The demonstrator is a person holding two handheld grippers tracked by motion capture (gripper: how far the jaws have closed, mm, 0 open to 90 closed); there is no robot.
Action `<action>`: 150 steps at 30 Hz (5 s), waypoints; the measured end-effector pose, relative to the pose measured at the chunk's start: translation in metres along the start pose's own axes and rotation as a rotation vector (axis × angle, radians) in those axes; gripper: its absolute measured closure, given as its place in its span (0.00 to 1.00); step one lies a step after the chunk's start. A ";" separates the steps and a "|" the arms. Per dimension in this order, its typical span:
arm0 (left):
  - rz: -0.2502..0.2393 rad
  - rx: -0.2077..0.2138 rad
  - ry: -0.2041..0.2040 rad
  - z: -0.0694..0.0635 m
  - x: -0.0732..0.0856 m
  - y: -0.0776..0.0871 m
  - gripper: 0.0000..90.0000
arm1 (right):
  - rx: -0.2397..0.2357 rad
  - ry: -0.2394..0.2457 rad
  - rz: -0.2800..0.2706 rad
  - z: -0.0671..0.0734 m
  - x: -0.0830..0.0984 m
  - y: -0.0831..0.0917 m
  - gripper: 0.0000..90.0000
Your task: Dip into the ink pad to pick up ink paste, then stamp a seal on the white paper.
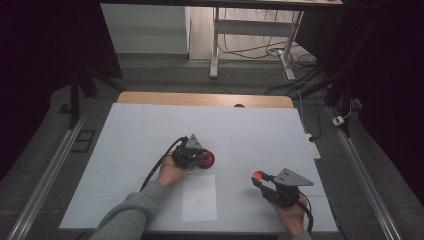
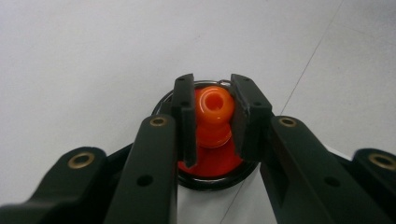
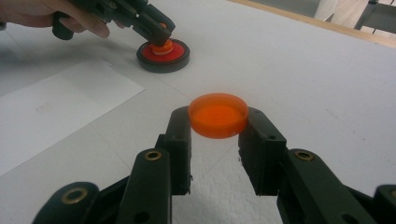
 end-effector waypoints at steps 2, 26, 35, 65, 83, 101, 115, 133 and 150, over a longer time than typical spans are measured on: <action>-0.003 0.001 0.004 0.000 0.000 0.000 0.81 | 0.000 0.003 0.000 0.000 0.000 0.000 0.71; -0.110 0.011 0.000 -0.003 -0.015 0.022 0.80 | -0.004 0.002 0.000 -0.001 0.000 0.000 0.71; -0.105 0.044 0.009 -0.005 -0.016 0.027 0.80 | -0.004 0.002 -0.002 -0.002 0.000 0.001 0.71; -0.175 0.139 0.028 -0.010 -0.017 0.074 0.80 | -0.001 0.000 0.000 -0.002 0.000 0.001 0.71; -0.174 0.170 0.008 -0.016 -0.015 0.086 0.80 | 0.003 -0.002 -0.001 -0.004 0.000 0.001 0.71; -0.165 0.177 0.010 -0.022 -0.005 0.094 0.80 | 0.004 0.000 -0.003 -0.004 -0.001 0.001 0.71; -0.158 0.184 0.009 -0.025 -0.001 0.094 0.80 | 0.006 0.004 0.002 -0.003 0.000 -0.001 0.71; -0.169 0.201 0.014 -0.030 0.007 0.102 0.80 | 0.001 0.008 -0.006 -0.003 0.000 -0.001 0.71; -0.178 0.218 0.019 -0.040 0.019 0.110 0.80 | -0.001 0.006 -0.007 -0.003 0.000 -0.001 0.71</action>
Point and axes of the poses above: each handheld gripper's, and its own axes: y roughly backward along the jaws, x roughly out of its underside, z roughly to its left, the point moved 4 cm from there along -y, roughly forward along the jaws, and after that the axes turned 4 degrees about x, right-handed, at the moved point
